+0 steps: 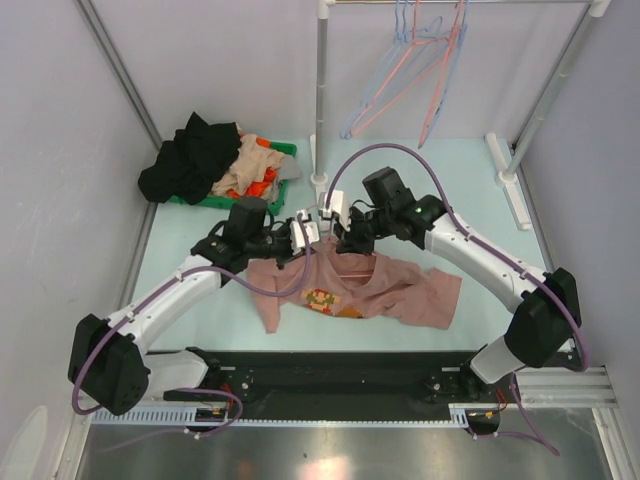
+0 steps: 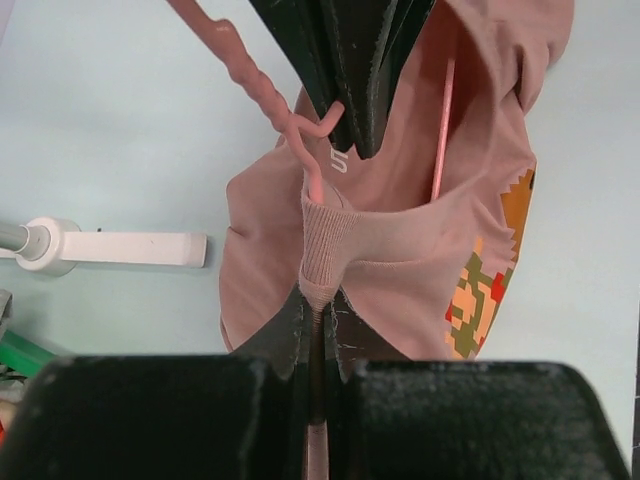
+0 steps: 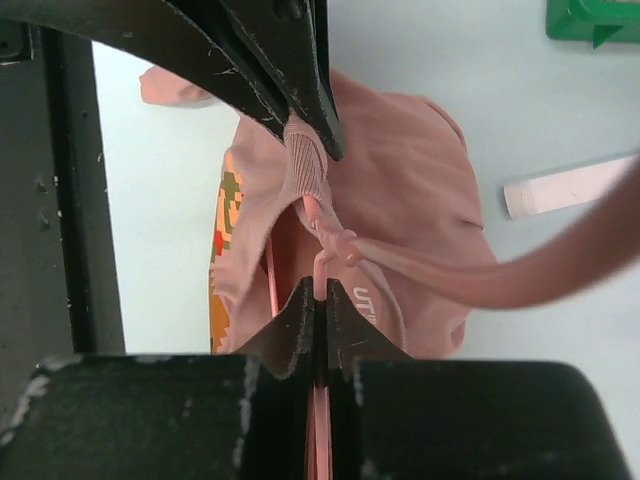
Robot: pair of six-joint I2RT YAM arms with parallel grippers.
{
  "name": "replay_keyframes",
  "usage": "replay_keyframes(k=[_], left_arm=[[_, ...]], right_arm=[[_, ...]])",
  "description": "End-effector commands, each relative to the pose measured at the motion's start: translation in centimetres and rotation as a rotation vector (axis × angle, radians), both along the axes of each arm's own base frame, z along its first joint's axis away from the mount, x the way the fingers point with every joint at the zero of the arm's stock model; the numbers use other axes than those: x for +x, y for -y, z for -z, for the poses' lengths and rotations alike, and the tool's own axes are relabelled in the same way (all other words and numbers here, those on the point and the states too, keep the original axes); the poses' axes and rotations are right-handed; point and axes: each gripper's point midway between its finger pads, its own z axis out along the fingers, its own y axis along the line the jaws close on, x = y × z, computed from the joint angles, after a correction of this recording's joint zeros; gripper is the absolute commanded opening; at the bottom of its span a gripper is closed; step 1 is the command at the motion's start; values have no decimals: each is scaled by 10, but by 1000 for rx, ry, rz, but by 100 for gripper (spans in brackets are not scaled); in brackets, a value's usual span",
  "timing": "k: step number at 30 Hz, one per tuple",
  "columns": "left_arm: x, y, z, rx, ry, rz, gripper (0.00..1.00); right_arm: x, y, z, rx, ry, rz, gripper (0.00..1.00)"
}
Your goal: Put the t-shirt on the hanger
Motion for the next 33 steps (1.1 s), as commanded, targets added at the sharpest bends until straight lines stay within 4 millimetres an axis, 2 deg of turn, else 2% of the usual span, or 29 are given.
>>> replay_keyframes(k=[1,5,6,10,14,16,20,23,28,29,31,33], left_arm=[[-7,-3,-21,-58,20,44,2],[1,-22,-17,-49,-13,8,10],[6,-30,-16,-43,-12,-5,12],[3,-46,-6,-13,-43,-16,18],[4,-54,-5,-9,-34,-29,20],[4,-54,-7,-14,-28,-28,24],[8,-49,-33,-58,14,-30,45],[14,-46,-53,-76,52,-43,54],[17,-37,-80,-95,119,-29,59],[16,-35,-84,-104,119,-28,60],[16,-33,-94,-118,131,-27,62],[17,-29,-98,-123,138,-21,64]], right_arm=[[15,13,-25,35,40,62,0],[14,36,-35,45,7,113,0],[7,40,-40,54,-6,111,0],[-3,52,-51,71,-25,123,0],[-12,62,-55,64,-38,135,0],[-14,65,-54,55,-44,145,0],[-11,69,-59,54,-17,172,0],[-12,72,-66,59,6,187,0],[-11,83,-84,79,50,251,0],[-10,90,-94,91,60,286,0],[-5,108,-101,94,59,359,0],[-14,124,-104,82,41,406,0]])
